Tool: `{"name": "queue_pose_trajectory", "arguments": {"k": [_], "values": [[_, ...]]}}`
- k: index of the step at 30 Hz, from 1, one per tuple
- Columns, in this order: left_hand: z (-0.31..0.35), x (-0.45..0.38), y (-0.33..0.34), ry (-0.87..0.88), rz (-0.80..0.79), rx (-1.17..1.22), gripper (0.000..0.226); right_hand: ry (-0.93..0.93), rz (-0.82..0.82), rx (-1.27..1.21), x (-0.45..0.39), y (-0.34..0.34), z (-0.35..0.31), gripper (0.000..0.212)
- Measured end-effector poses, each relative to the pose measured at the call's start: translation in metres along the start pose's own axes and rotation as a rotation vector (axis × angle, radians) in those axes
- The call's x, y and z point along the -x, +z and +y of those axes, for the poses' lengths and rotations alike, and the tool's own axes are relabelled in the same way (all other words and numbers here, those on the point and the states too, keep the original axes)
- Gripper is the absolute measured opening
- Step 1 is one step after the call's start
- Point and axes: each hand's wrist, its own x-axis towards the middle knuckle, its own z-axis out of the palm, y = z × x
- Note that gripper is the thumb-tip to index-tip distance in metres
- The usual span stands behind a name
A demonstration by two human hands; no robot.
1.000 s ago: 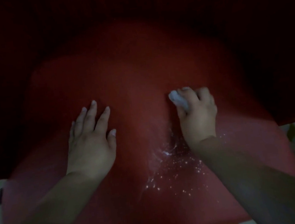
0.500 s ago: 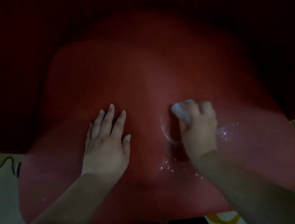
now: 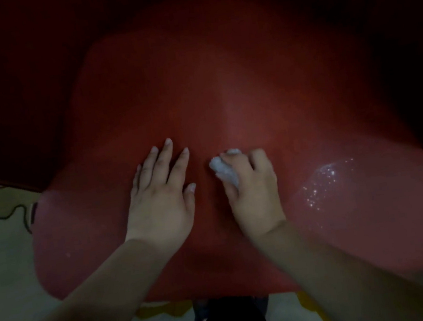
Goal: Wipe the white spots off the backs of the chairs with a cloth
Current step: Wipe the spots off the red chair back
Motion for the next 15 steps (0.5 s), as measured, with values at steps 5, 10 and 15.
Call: {"name": "queue_pose_trajectory", "arguments": {"k": [5,10,15], "values": [[-0.003,0.012,0.002,-0.017,-0.02,0.019,0.059,0.141,0.167,0.141,-0.016,-0.017,0.03,0.031],[-0.004,0.025,0.001,-0.047,-0.035,0.021,0.059,-0.014,0.008,0.024,0.038,-0.003,-0.002,0.03],[-0.013,0.046,0.003,-0.069,-0.025,0.035,0.06,0.02,0.067,0.12,-0.011,-0.006,0.012,0.029]]}}
